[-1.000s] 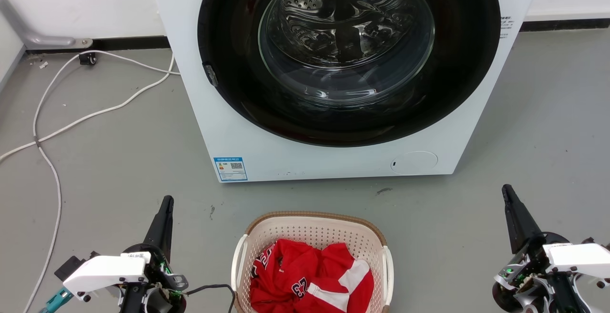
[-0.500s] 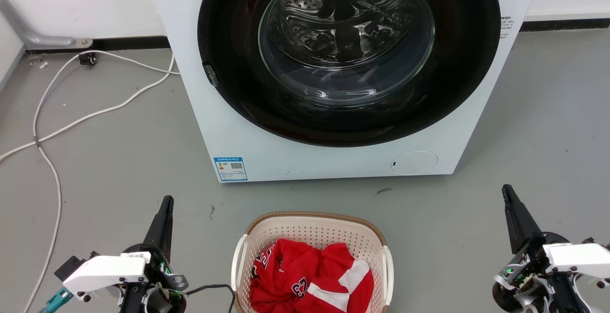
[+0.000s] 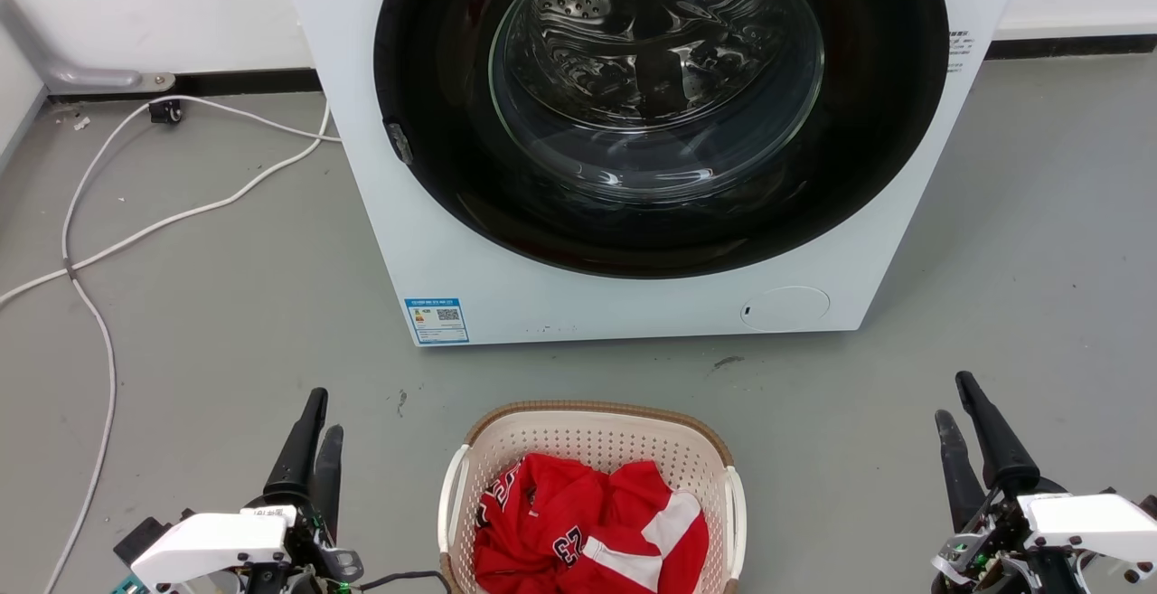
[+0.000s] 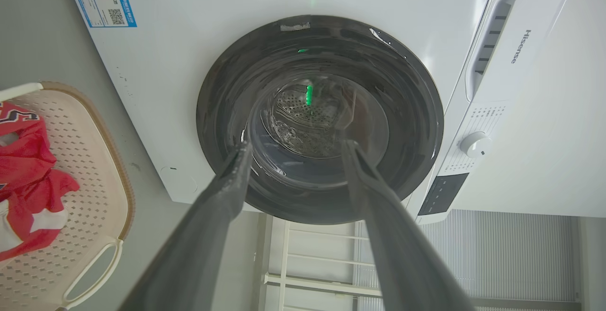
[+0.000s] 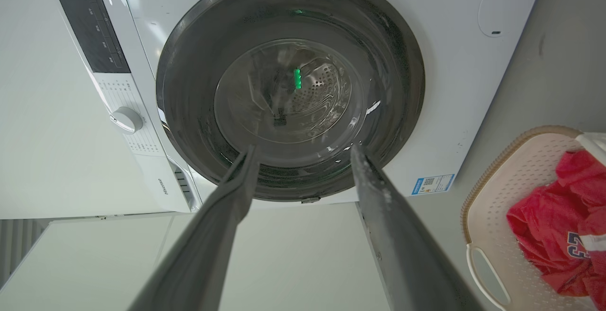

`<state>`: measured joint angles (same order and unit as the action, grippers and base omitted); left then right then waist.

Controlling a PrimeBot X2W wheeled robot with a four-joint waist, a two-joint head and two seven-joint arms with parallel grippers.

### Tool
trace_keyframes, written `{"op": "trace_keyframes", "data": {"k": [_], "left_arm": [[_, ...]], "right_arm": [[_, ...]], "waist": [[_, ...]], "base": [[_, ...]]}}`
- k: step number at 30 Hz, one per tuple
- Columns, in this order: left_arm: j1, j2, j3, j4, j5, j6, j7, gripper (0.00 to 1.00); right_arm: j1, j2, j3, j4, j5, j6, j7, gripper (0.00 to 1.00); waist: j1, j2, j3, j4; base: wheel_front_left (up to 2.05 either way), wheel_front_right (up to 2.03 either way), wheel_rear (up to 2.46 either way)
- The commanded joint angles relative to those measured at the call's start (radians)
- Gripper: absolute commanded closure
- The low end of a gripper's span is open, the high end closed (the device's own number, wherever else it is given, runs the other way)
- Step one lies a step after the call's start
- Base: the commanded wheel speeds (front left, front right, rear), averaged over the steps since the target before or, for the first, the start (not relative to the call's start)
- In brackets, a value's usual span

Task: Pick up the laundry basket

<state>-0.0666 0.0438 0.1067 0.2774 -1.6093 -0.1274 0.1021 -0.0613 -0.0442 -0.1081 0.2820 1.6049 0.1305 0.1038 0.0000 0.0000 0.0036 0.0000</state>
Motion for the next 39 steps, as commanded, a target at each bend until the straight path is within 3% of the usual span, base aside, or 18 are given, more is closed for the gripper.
{"op": "trace_keyframes", "data": {"k": [1,8,17,39], "left_arm": [[-0.018,0.003,0.001,-0.028,0.023,-0.001,-0.012,0.00],[-0.020,0.004,0.007,-0.059,0.137,0.003,-0.047,0.00],[-0.016,0.004,-0.024,-0.119,0.334,0.040,-0.087,0.00],[0.011,0.006,-0.087,-0.197,0.707,0.083,-0.168,0.00]], "right_arm": [[-0.021,-0.002,0.003,-0.023,-0.020,0.000,-0.013,0.00],[-0.017,-0.002,0.006,-0.062,-0.165,0.000,-0.048,0.00],[-0.008,-0.003,0.025,-0.122,-0.406,0.000,-0.089,0.00],[0.025,-0.004,0.077,-0.199,-0.839,0.000,-0.169,0.00]], "waist": [[0.0000,0.0000,0.000,0.000],[0.0000,0.0000,0.003,0.000],[0.0000,0.0000,0.008,0.000],[0.0000,0.0000,0.014,-0.001]], "base": [[0.00,0.00,0.00],[0.00,0.00,0.00],[0.00,0.00,0.00],[0.00,0.00,0.00]]}}
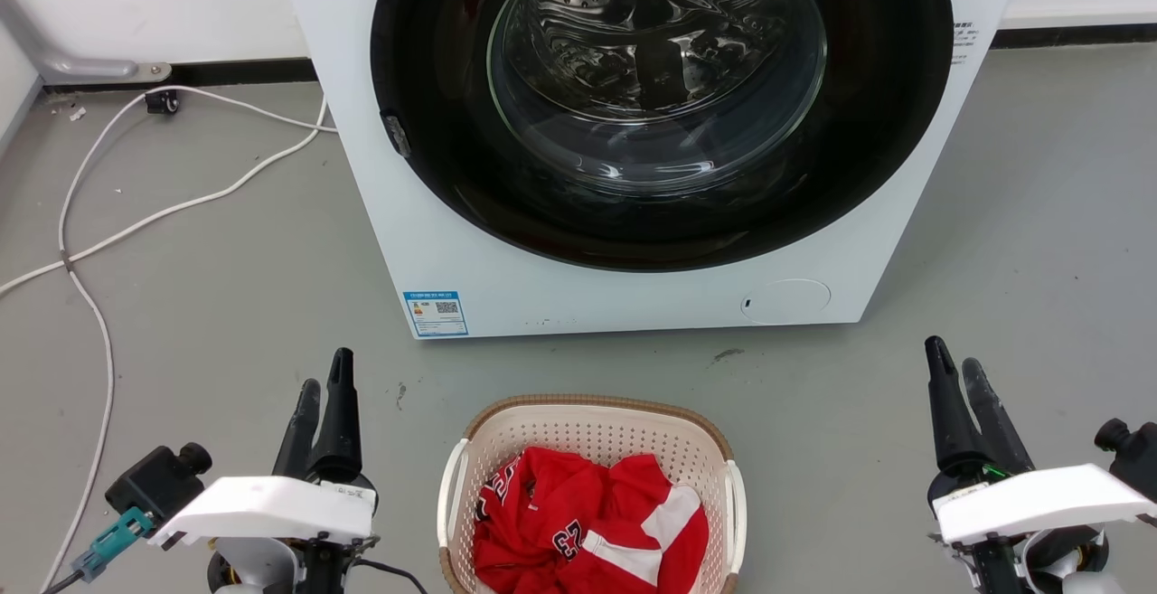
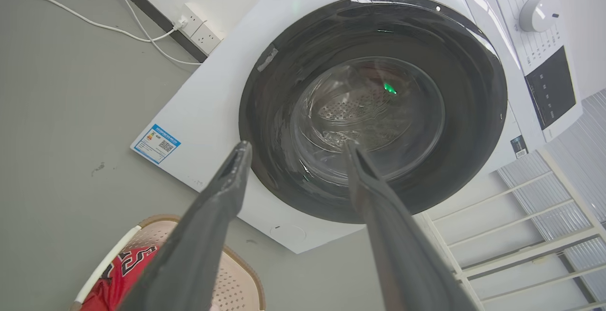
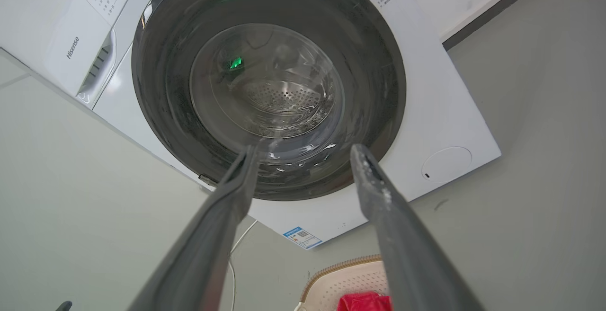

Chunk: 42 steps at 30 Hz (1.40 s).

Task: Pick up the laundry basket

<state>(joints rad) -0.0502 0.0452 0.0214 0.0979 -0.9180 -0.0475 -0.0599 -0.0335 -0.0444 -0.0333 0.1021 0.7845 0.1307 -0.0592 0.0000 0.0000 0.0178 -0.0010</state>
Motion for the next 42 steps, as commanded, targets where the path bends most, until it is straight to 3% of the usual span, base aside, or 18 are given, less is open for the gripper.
{"op": "trace_keyframes", "data": {"k": [1,18,42], "left_arm": [[-0.004,0.004,-0.004,-0.021,0.031,0.004,-0.009,0.00],[0.014,0.005,-0.037,-0.061,0.266,0.035,-0.063,0.00],[0.044,0.006,-0.051,-0.104,0.510,0.027,-0.125,0.00]], "right_arm": [[-0.001,-0.004,0.003,-0.022,-0.034,0.000,-0.010,0.00],[0.021,-0.005,0.017,-0.063,-0.242,0.000,-0.063,0.00],[0.054,-0.007,0.033,-0.102,-0.492,0.000,-0.126,0.00]], "waist": [[0.0000,0.0000,0.000,0.000],[0.0000,0.0000,0.003,0.000],[0.0000,0.0000,0.010,0.007]], "base": [[0.00,0.00,0.00],[0.00,0.00,0.00],[0.00,0.00,0.00]]}}
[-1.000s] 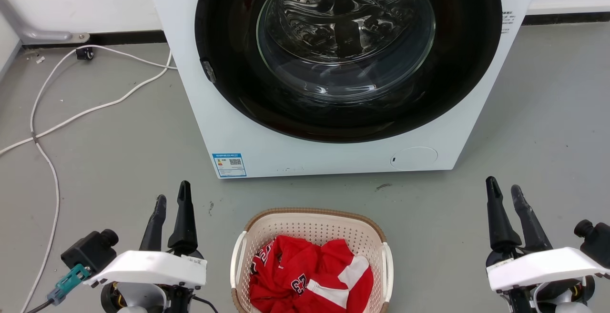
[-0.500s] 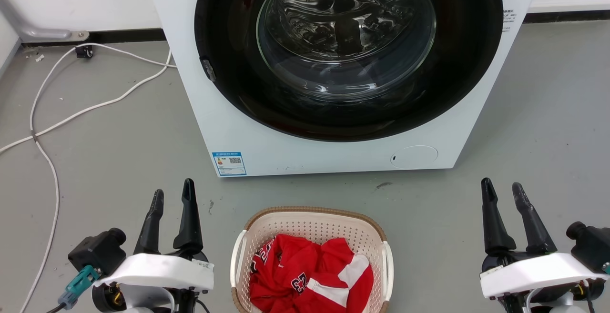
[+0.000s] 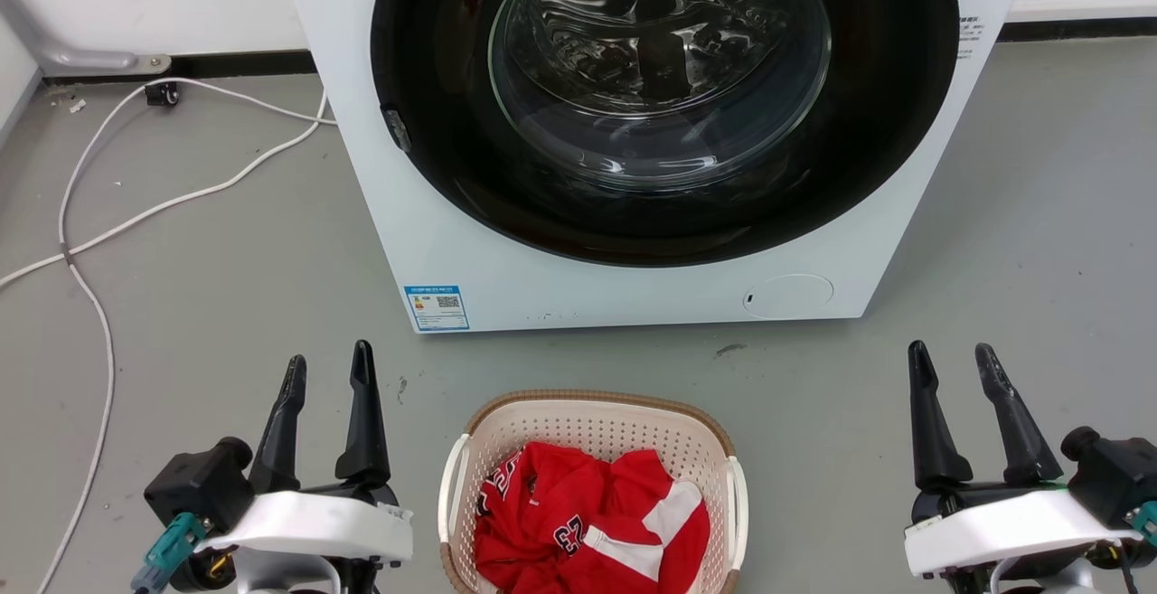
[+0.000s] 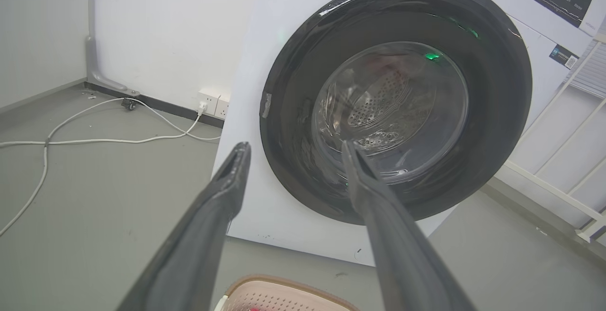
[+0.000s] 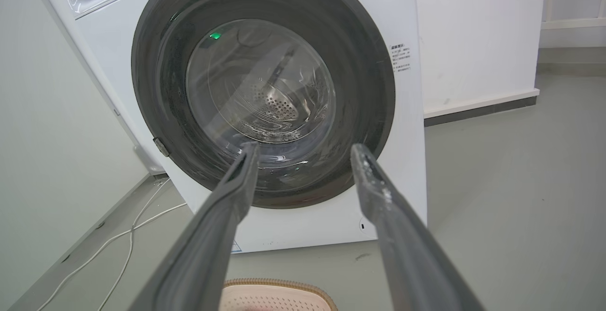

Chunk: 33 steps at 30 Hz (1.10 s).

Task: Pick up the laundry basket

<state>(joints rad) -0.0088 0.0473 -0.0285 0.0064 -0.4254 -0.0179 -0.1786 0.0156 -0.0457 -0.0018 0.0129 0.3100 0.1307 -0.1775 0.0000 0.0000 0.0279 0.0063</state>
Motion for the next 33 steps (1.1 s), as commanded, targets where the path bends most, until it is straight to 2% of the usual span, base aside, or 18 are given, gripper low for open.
{"op": "trace_keyframes", "data": {"k": [1,33], "left_arm": [[0.003,0.003,-0.002,-0.015,0.025,-0.002,-0.009,0.00],[0.037,0.004,-0.025,-0.018,0.275,0.035,-0.072,0.00]], "right_arm": [[0.004,-0.005,0.001,-0.015,-0.024,0.000,-0.010,0.00],[0.037,-0.007,0.012,-0.011,-0.272,0.000,-0.073,0.00]], "waist": [[0.0000,0.0000,0.001,0.000],[0.0000,0.0000,0.009,0.005]], "base": [[0.00,0.00,0.00],[0.00,0.00,0.00]]}}
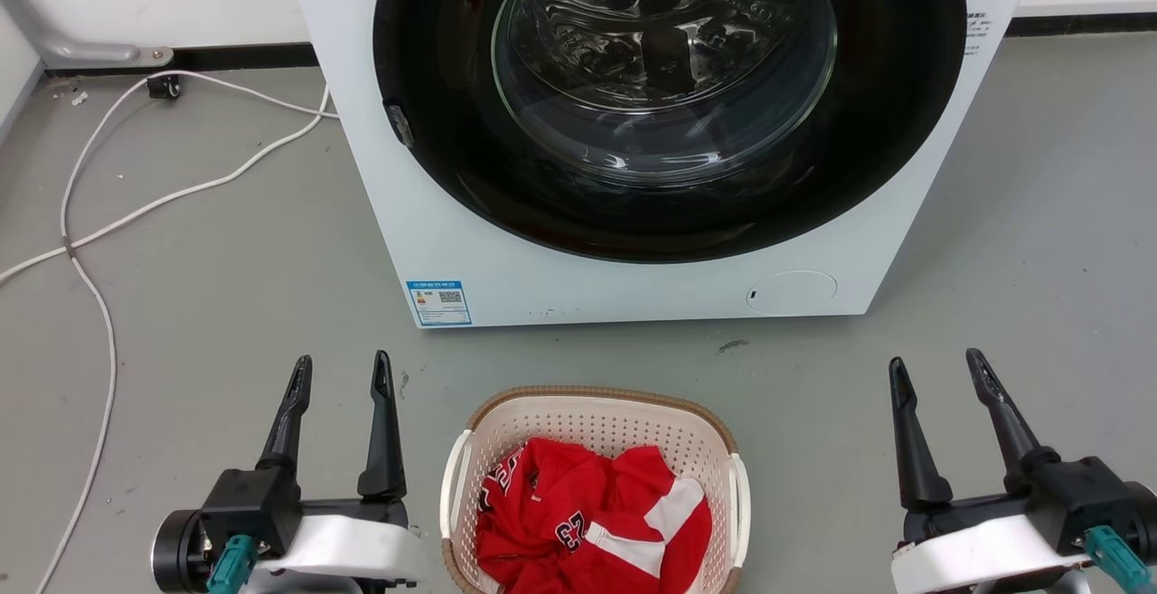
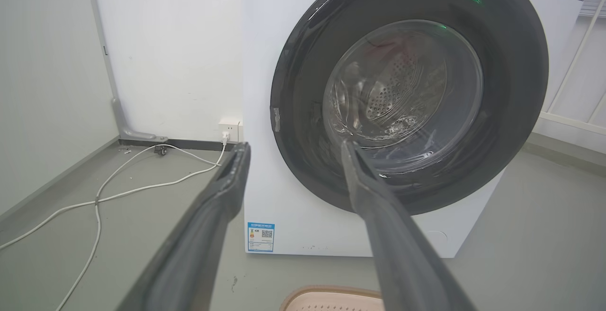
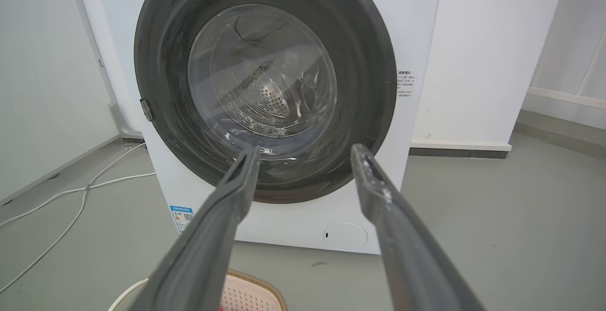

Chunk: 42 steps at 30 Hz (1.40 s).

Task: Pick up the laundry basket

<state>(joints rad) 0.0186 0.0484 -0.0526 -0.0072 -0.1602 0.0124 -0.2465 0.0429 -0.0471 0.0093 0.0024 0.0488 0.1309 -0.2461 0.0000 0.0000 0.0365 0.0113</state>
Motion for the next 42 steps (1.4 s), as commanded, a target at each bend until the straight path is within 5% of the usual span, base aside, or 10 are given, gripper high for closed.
{"op": "trace_keyframes", "data": {"k": [1,31,42], "left_arm": [[0.010,0.003,-0.001,-0.004,0.017,0.005,-0.005,0.00],[0.018,0.003,0.005,0.019,0.074,0.033,-0.021,0.00],[-0.062,0.003,0.034,0.105,0.088,-0.005,-0.019,0.00]], "right_arm": [[0.011,-0.005,0.001,0.001,-0.019,0.000,-0.006,0.00],[0.013,-0.005,-0.003,0.010,-0.064,0.000,-0.020,0.00],[-0.056,-0.005,0.019,0.056,-0.083,0.000,-0.019,0.00]], "waist": [[0.0000,0.0000,0.000,0.000],[0.0000,0.0000,-0.003,-0.004],[0.0000,0.0000,0.059,0.000]], "base": [[0.00,0.00,0.00],[0.00,0.00,0.00],[0.00,0.00,0.00]]}}
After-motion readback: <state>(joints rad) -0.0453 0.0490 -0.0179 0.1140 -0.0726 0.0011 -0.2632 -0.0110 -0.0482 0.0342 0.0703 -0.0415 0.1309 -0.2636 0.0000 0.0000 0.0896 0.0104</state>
